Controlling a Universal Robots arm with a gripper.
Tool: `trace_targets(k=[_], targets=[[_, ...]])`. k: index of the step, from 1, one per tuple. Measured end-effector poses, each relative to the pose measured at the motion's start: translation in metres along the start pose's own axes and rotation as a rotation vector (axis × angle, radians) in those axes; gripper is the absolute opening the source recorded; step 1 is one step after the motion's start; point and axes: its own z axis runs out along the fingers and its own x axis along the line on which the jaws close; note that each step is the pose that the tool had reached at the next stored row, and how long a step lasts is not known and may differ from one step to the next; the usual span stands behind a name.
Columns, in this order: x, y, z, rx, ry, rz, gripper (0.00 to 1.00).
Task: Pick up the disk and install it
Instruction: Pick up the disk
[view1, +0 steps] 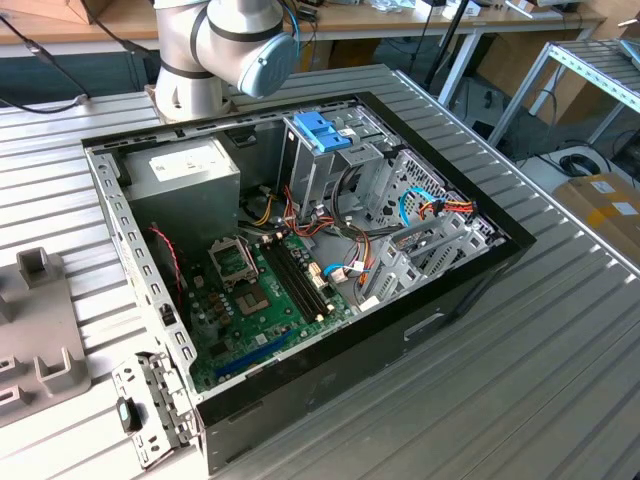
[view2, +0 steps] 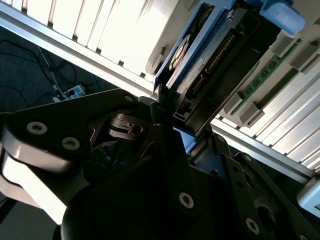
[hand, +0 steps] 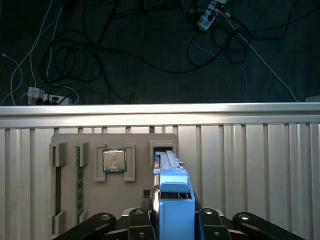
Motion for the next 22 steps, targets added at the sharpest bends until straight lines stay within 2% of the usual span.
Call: trace_targets(k=[22], targets=[[-0.0003,0.0005,-0.0109,0.0001,-0.0001,0.0,0.37]])
